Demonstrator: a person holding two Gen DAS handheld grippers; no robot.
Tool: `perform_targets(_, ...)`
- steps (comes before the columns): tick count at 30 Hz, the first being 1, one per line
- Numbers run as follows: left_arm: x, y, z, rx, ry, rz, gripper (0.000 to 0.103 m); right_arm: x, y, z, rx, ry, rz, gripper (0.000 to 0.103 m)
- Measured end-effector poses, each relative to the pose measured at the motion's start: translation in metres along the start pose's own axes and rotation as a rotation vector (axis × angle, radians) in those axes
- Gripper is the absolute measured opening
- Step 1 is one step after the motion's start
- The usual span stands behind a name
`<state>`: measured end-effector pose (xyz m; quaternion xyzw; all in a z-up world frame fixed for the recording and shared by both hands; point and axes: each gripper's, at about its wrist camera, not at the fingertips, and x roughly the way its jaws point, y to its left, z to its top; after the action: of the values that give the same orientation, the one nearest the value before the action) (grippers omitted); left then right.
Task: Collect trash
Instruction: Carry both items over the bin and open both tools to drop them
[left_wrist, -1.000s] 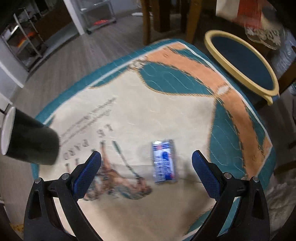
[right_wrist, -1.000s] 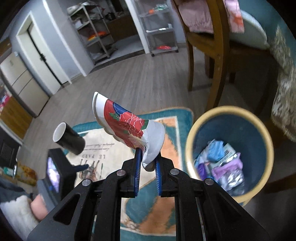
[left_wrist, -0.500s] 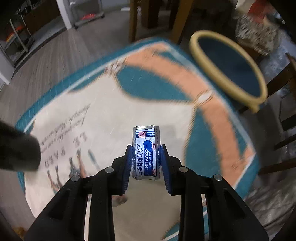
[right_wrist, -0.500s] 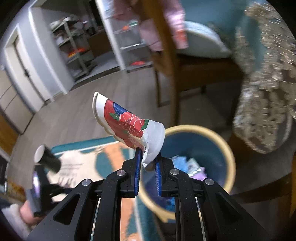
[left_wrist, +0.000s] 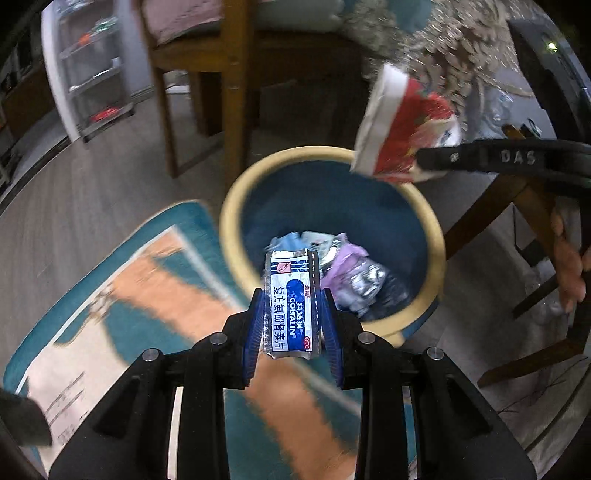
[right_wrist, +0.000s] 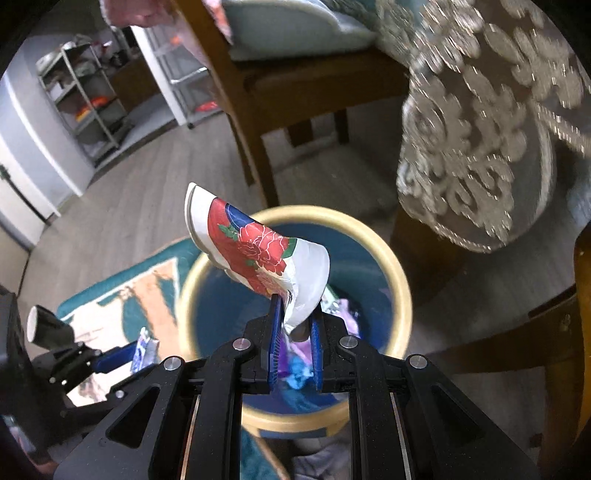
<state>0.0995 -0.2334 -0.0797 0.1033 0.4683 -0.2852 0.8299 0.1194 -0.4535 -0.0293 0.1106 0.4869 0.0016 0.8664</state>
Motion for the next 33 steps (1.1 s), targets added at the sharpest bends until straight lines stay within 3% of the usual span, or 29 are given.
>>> perform_targets(5, 0.014, -0.024, 0.012, 0.048, -0.027, -0.025, 0.032, 0.002, -0.012, -0.001, 0.010, -0.001, -0.016, 0.018)
perform_targets(6, 0.016, -0.029, 0.012, 0.070, -0.034, -0.015, 0.053, 0.002, -0.014, -0.001, 0.007, -0.006, -0.025, 0.019)
perform_targets(8, 0.015, -0.032, 0.011, 0.087, -0.047, 0.025, 0.089, 0.002, -0.016, -0.001, 0.000, -0.005, -0.043, 0.040)
perform_targets(10, 0.011, -0.032, 0.011, 0.084, -0.070, 0.014, 0.090, -0.003, -0.017, -0.001, 0.003, -0.013, -0.043, 0.057)
perform_targets(12, 0.010, -0.029, 0.012, 0.067, -0.066, 0.014, 0.090, -0.007, -0.018, 0.000, 0.015, -0.021, -0.036, 0.060)
perform_targets(16, -0.001, -0.024, 0.013, 0.064, -0.059, 0.046, 0.090, -0.020, -0.014, 0.002, 0.015, -0.053, -0.015, 0.078)
perform_targets(24, -0.078, -0.008, 0.005, 0.027, -0.145, 0.092, 0.097, -0.087, 0.009, -0.014, 0.016, -0.161, 0.030, 0.091)
perform_targets(33, -0.153, -0.011, -0.033, 0.042, -0.198, 0.179, 0.097, -0.148, 0.015, -0.074, 0.016, -0.227, 0.006, 0.095)
